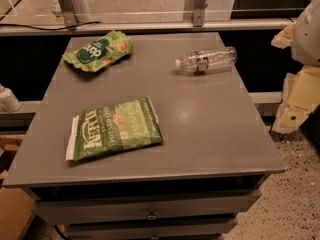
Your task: Pick water bottle
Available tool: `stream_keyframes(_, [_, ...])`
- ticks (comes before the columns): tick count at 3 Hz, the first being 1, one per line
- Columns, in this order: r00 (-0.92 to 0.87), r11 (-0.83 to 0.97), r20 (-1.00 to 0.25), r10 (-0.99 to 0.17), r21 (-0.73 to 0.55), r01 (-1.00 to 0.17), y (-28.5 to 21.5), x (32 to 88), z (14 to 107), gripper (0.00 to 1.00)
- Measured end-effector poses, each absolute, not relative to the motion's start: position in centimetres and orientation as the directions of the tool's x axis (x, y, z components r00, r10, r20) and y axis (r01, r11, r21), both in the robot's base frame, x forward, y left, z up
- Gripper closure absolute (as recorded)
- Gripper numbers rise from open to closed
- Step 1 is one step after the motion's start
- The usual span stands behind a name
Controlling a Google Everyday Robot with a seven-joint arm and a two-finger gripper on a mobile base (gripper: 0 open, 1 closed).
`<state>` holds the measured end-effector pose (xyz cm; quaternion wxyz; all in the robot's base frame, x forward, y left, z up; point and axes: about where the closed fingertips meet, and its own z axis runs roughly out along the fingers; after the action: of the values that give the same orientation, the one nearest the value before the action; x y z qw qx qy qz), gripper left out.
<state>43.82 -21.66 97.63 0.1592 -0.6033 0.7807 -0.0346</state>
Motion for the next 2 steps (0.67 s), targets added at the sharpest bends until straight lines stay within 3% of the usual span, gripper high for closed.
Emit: stream_keyframes(2, [-0.194, 0.259, -0.249, -0.949, -0.264, -0.929, -21.27, 44.27, 97.56, 0.0])
